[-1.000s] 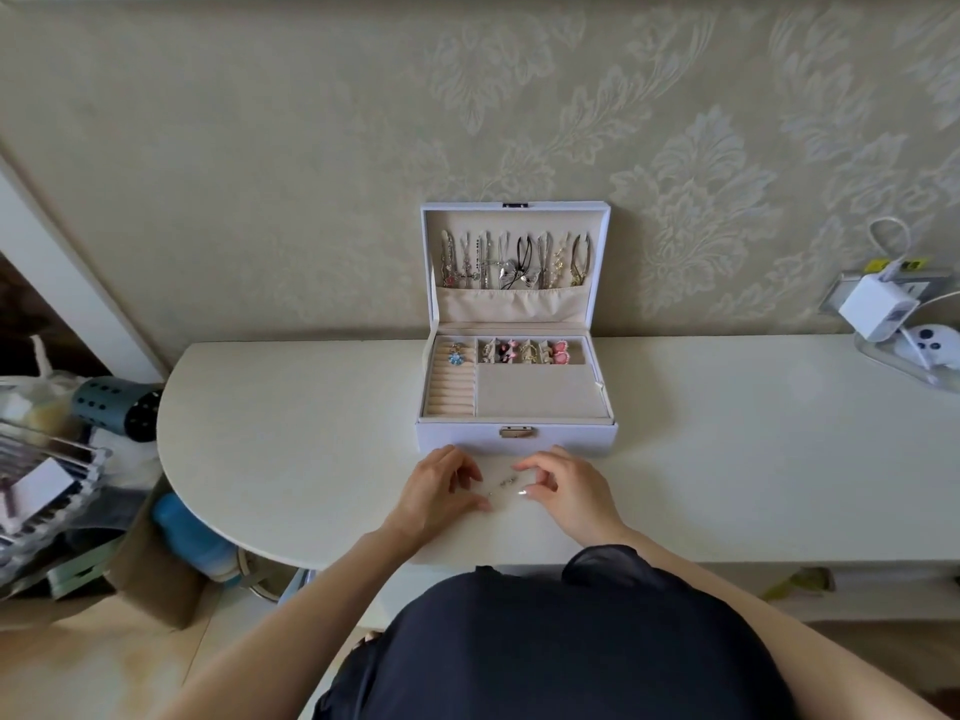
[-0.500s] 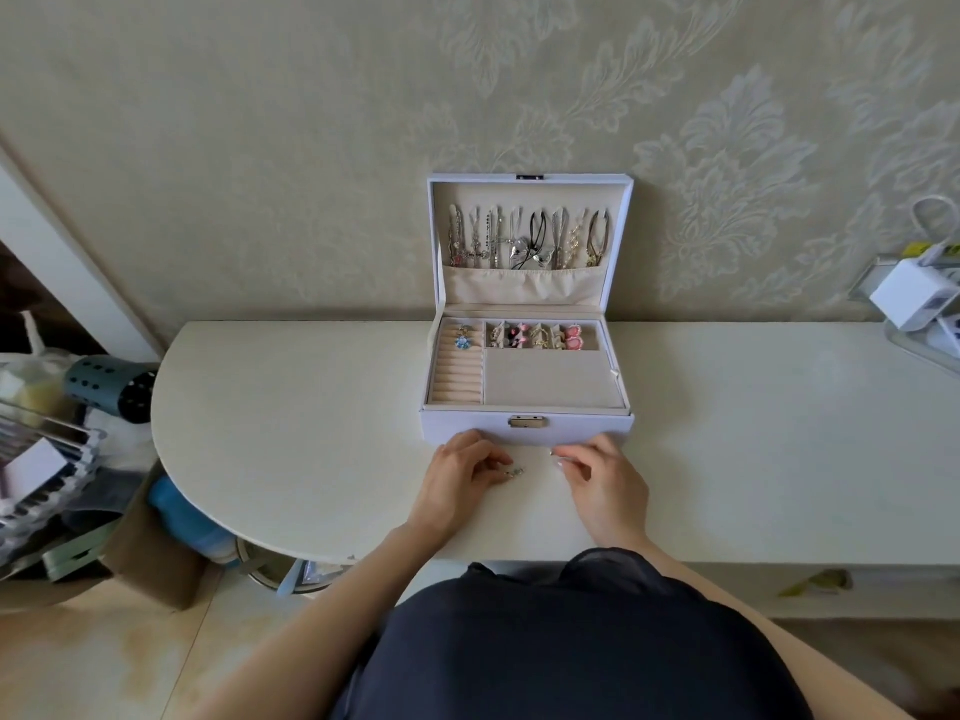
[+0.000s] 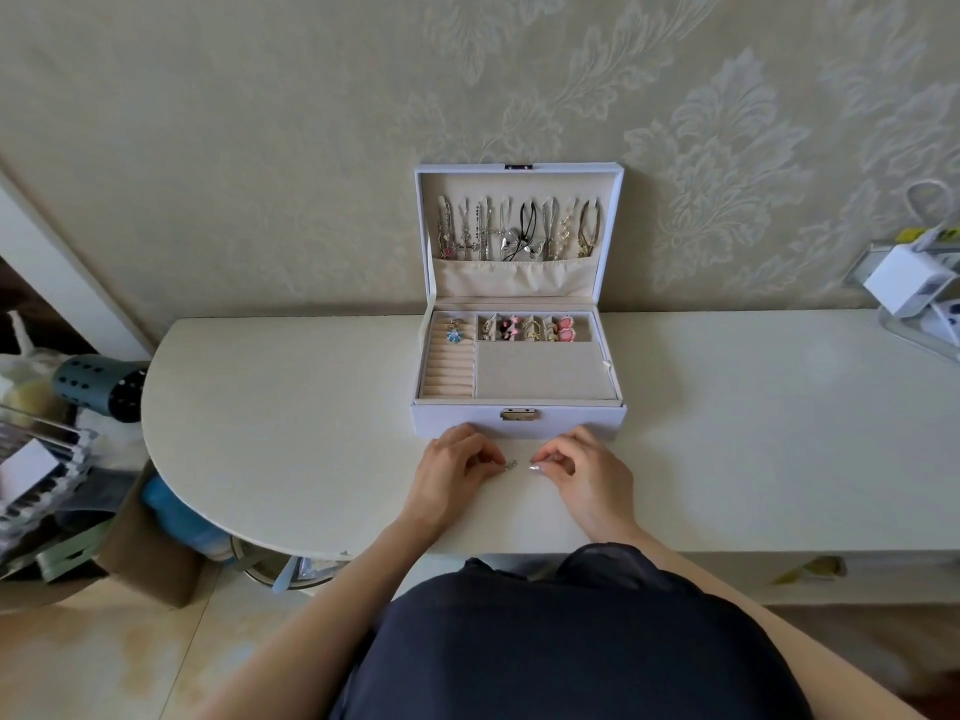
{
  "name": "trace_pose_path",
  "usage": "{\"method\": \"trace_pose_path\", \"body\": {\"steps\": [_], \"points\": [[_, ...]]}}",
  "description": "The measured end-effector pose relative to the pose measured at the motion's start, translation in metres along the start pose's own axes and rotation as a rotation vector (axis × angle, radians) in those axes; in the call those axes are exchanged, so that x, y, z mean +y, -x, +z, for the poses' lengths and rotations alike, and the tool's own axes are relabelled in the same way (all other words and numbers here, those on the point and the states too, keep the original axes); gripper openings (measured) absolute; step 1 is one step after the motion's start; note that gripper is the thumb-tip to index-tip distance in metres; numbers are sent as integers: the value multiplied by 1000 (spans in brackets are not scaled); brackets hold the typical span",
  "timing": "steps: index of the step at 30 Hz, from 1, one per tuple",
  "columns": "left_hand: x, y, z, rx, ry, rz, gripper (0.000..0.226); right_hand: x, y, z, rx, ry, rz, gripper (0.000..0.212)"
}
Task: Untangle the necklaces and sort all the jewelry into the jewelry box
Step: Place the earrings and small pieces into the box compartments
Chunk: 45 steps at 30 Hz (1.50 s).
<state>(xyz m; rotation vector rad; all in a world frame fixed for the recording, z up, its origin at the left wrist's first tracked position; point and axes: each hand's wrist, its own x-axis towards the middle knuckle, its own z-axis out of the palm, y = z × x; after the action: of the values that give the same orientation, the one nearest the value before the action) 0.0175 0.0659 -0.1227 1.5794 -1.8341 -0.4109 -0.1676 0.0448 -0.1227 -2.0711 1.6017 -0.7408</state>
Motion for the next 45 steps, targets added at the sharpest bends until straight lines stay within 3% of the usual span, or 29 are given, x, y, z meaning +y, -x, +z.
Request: {"method": "trace_pose_path", "body": {"steps": [11,18,22,34,40,45], "points": [[-1,2,-2,27,43,-50,5,2,-1,5,24,50,-107,8],[-2,4,-4,105,39,-62,13,2,2,5,124,-127,-130,6],[0,4,-2,58,43,-87,7,4,2,5,147,-151,-153,14],[5,3,-1,52,-90,16,9,-1,-1,-11,25,-654,112,21],[8,6,-2,64,41,-66,7,-4,0,-14,1,-685,114,26],[9,7,-3,101,91,-9,10,-4,0,-12,19,-582,93,36]]}}
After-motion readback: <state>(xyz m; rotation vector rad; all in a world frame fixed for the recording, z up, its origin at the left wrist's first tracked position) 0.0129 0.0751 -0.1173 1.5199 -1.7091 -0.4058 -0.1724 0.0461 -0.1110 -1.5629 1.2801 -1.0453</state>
